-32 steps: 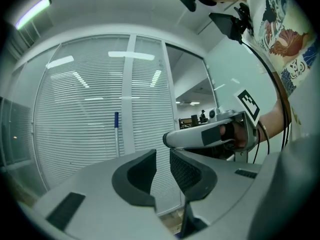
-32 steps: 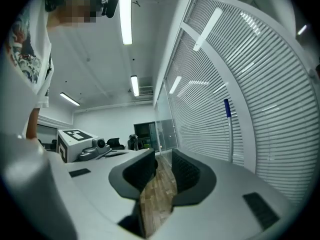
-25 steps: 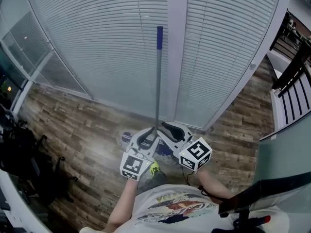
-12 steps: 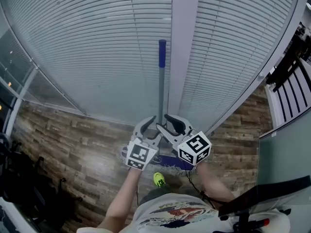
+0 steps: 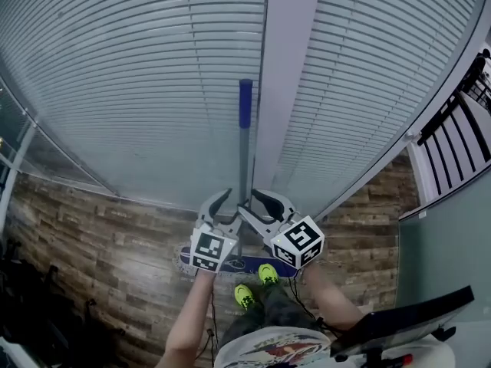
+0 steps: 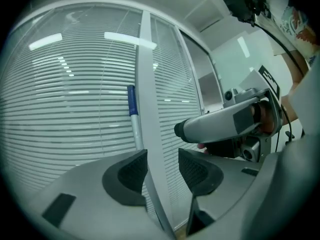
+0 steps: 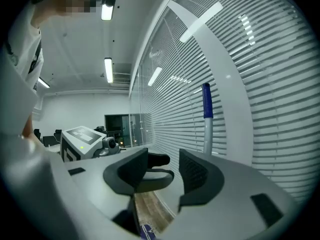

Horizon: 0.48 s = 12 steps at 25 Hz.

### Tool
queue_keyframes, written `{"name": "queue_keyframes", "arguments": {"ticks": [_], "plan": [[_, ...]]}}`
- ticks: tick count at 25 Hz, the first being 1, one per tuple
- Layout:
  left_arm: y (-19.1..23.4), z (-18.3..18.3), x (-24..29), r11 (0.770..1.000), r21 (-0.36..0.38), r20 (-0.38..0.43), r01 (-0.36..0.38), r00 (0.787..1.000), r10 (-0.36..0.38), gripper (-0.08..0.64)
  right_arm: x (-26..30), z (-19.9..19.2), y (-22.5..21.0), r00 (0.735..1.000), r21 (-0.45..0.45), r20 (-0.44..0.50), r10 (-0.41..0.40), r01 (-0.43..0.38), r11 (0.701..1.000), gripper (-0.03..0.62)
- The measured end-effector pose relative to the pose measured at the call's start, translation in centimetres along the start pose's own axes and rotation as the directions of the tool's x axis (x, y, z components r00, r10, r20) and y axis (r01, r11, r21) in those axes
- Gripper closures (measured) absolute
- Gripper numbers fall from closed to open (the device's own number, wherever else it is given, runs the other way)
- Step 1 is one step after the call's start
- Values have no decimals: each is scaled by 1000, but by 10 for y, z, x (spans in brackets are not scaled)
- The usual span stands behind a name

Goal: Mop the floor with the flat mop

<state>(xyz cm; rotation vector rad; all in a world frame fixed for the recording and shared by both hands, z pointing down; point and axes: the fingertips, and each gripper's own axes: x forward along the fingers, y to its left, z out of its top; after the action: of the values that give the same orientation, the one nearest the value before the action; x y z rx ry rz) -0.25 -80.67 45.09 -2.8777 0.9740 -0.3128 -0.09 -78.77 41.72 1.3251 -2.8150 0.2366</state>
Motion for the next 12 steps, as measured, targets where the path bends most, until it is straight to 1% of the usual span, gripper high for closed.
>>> {"name": "queue_keyframes", "arguments": {"ticks": [4, 7, 9, 12], "plan": [[16, -6, 29, 1000, -2, -27, 9, 1000, -9, 382, 20, 3, -28, 1000, 3, 2, -9, 9, 1000, 419], [26, -3, 59, 999, 26, -40, 20, 999, -19, 370, 37, 12, -52, 1000, -4, 14, -25, 25, 1000, 419], [39, 0, 81, 999, 50, -48, 9, 999, -6, 359, 49, 16, -69, 999, -13, 12, -34, 34, 999, 419], [62, 6, 110, 996, 82, -48, -26, 998, 30, 341, 64, 22, -93, 999, -14, 4, -38, 38, 999, 416]]}}
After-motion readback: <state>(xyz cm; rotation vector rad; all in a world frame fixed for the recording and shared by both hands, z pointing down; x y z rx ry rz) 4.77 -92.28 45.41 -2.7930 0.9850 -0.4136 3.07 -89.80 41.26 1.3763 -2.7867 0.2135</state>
